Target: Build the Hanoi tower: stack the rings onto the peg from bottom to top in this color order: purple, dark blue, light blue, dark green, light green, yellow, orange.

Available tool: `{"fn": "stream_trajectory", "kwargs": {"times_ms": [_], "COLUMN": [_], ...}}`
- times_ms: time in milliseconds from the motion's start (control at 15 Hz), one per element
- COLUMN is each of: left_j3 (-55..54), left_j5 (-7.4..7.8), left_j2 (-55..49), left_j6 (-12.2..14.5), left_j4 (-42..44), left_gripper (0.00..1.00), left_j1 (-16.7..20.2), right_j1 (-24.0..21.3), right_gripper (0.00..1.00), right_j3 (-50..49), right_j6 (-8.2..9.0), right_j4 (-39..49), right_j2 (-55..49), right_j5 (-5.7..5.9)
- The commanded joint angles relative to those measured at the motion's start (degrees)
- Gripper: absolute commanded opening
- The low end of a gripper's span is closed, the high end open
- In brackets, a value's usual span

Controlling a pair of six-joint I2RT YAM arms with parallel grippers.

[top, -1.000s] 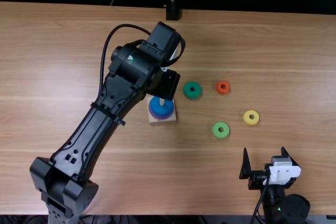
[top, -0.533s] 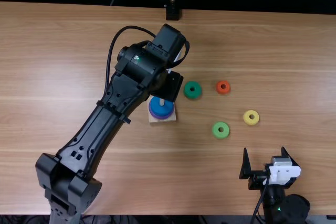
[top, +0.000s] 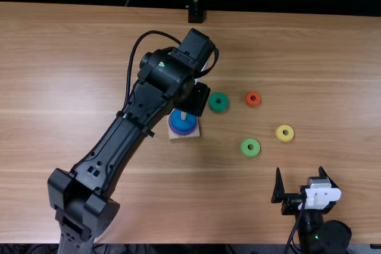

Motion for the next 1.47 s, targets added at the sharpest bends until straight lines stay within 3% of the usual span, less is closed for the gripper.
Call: {"fn": "stream_trajectory", "kwargs": {"times_ms": [0, 400, 533, 667, 1200, 1400], "left_j3": [0.99, -2.35, -2.35, -5.08, -57.72, -78.99], "left_j5": [0.74, 0.53, -0.21, -0.31, 0.95, 5.91], "left_j2": [0.69, -0.54, -5.64, -12.84, -51.08, -66.54], "left_j6": [-0.58, -0.26, 0.06, 0.16, -0.26, -0.26], "left_j4": [-0.26, 0.16, 1.96, 7.86, 46.88, 58.17], "left_gripper": [1.00, 1.00, 1.00, 1.00, 1.00, 1.00], "left_j1": [-0.56, 0.50, 1.02, 6.47, 24.67, 29.15], "right_j1": [-0.61, -0.61, -0.61, -0.61, -0.61, -0.61], "right_gripper": [1.00, 1.00, 1.00, 1.00, 1.00, 1.00], "right_j3": [-3.92, -3.92, -3.92, -3.92, -3.92, -3.92], "right_j6": [-0.23, -0.12, -0.12, -0.12, -0.12, -0.23], "right_j4": [-3.02, -3.02, -3.02, -3.02, -3.02, -3.02], "right_j2": [-0.71, -0.71, -0.71, -0.71, -0.71, -0.71], "right_j5": [0.14, 0.14, 0.14, 0.14, 0.14, 0.14]}}
